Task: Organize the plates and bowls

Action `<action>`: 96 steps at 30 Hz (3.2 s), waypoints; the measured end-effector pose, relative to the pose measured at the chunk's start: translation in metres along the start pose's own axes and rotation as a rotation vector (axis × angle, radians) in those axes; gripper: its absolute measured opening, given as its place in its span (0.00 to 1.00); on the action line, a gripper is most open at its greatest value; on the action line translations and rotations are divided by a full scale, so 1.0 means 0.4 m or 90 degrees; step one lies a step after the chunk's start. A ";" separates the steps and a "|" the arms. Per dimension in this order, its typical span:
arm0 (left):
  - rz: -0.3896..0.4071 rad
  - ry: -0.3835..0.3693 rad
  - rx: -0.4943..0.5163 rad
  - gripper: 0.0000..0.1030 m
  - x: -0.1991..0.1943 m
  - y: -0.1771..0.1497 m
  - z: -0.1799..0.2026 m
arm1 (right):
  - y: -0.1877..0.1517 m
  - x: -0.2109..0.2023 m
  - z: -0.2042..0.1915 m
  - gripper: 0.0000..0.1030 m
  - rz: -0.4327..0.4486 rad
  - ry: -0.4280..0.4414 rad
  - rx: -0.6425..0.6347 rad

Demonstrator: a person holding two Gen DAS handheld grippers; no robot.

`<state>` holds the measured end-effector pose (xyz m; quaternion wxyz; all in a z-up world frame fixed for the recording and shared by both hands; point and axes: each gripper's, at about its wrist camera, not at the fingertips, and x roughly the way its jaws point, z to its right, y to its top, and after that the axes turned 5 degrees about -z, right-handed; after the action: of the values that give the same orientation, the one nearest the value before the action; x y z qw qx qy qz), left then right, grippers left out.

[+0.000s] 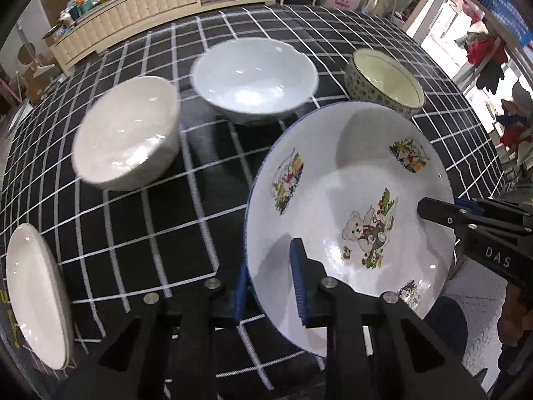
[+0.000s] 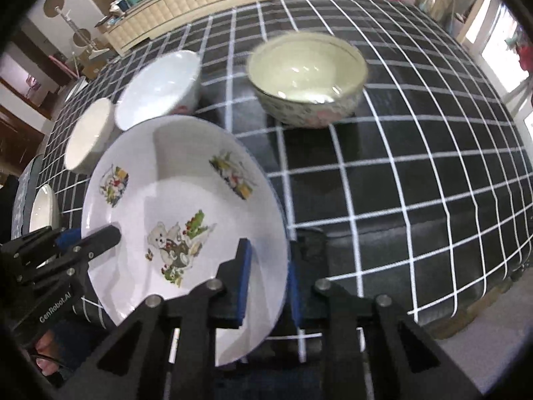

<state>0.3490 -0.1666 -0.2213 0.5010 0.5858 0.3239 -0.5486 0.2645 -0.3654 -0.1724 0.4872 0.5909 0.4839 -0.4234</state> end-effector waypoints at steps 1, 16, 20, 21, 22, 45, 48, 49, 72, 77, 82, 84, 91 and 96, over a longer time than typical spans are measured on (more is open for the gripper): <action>0.003 0.000 -0.003 0.21 -0.009 -0.005 -0.011 | -0.002 -0.009 -0.013 0.24 0.003 0.000 -0.004; 0.063 0.042 -0.127 0.19 -0.183 -0.134 -0.346 | 0.070 0.014 -0.372 0.24 0.013 0.048 -0.123; 0.080 0.057 -0.168 0.19 -0.220 -0.183 -0.446 | 0.093 0.037 -0.476 0.24 0.007 0.067 -0.162; 0.081 0.059 -0.176 0.18 -0.226 -0.195 -0.466 | 0.095 0.043 -0.499 0.24 0.006 0.071 -0.171; 0.082 0.059 -0.187 0.18 -0.233 -0.209 -0.492 | 0.097 0.050 -0.523 0.24 0.003 0.074 -0.180; 0.055 0.071 -0.321 0.18 -0.205 -0.381 -0.795 | 0.104 0.198 -0.855 0.24 -0.055 0.081 -0.297; 0.050 0.068 -0.327 0.18 -0.197 -0.384 -0.805 | 0.106 0.213 -0.866 0.24 -0.059 0.077 -0.302; 0.047 0.068 -0.329 0.18 -0.193 -0.385 -0.811 | 0.106 0.217 -0.870 0.24 -0.061 0.076 -0.303; 0.047 0.049 -0.340 0.17 -0.159 -0.393 -0.847 | 0.094 0.249 -0.912 0.24 -0.056 0.029 -0.322; 0.065 0.044 -0.352 0.17 -0.178 -0.405 -0.853 | 0.083 0.247 -0.928 0.24 -0.054 0.004 -0.338; 0.072 0.055 -0.349 0.17 -0.188 -0.409 -0.849 | 0.087 0.252 -0.921 0.24 -0.059 0.001 -0.324; 0.077 0.096 -0.333 0.19 -0.205 -0.404 -0.839 | 0.086 0.248 -0.918 0.24 -0.058 0.003 -0.319; 0.118 0.125 -0.305 0.36 -0.283 -0.392 -0.811 | 0.080 0.207 -0.899 0.37 -0.036 -0.004 -0.303; 0.107 0.104 -0.303 0.36 -0.283 -0.390 -0.778 | 0.066 0.140 -0.867 0.71 0.014 -0.012 -0.292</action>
<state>0.2816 0.1908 -0.1802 0.6404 0.5186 0.4337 -0.3645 0.3101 -0.0162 -0.1646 0.6181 0.4660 0.5562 -0.3022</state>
